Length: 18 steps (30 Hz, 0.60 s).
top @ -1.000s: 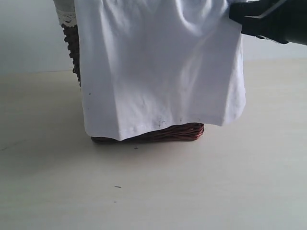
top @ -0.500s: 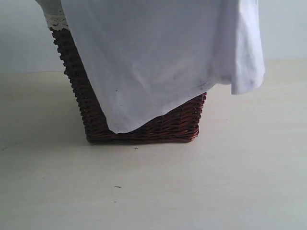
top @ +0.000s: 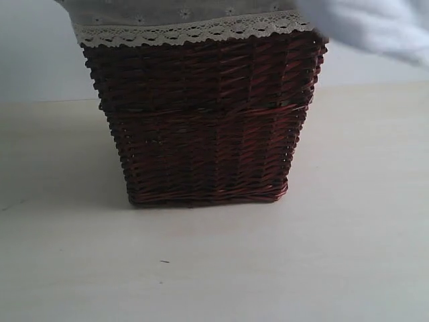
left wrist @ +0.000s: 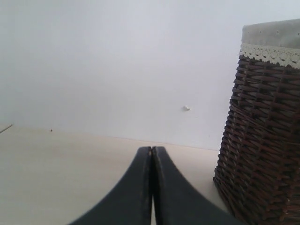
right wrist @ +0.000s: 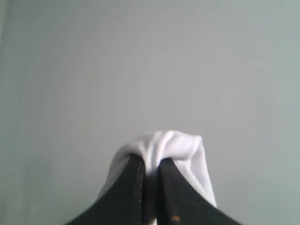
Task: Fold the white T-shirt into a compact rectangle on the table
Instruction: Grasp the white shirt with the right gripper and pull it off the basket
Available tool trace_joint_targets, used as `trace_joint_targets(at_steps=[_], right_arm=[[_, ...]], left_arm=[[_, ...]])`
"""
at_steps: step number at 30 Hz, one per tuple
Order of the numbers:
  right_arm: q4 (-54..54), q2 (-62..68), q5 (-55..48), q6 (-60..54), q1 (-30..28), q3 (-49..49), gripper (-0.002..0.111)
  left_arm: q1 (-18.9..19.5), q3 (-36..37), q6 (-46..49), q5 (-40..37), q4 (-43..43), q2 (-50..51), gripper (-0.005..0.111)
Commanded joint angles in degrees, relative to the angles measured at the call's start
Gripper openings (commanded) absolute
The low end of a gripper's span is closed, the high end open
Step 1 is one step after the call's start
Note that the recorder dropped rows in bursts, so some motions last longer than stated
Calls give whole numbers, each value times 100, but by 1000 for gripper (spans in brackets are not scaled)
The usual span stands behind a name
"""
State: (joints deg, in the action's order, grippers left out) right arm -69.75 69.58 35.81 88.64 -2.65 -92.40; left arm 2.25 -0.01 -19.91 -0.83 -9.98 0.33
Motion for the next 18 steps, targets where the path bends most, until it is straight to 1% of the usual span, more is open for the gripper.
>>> trace_joint_targets(at_steps=[1,2,3,6,10,14,15,16,18], right_arm=[[30,-54,9,894,0,-1462,0],[-44,-54,9,1077,0,-1647,0],[-276,-54,92,1627,0,-2033,0],[-881,-54,428,2467,0,-2532,0],[-840,-54,276,2783,0,-2930,0],[-953,-54,511,2918,0,-3127,0],[-1221,-54,643,3077,0,-3127,0],[-1778,-54,842,3305,0,-3127,0],[-2773,3,1407,3305,0,-3127,0]], left_arm=[[-11,1,-31,83,28,-33,0],[-11,1,-31,83,28,-33,0],[-11,1,-31,83,28,-33,0],[-33,1,-31,83,28,-33,0],[-33,1,-31,83,28,-33,0],[-33,1,-31,83,28,-33,0],[-33,1,-31,83,28,-33,0],[-33,1,-31,83,28,-33,0],[-32,1,-31,33,28,-33,0]])
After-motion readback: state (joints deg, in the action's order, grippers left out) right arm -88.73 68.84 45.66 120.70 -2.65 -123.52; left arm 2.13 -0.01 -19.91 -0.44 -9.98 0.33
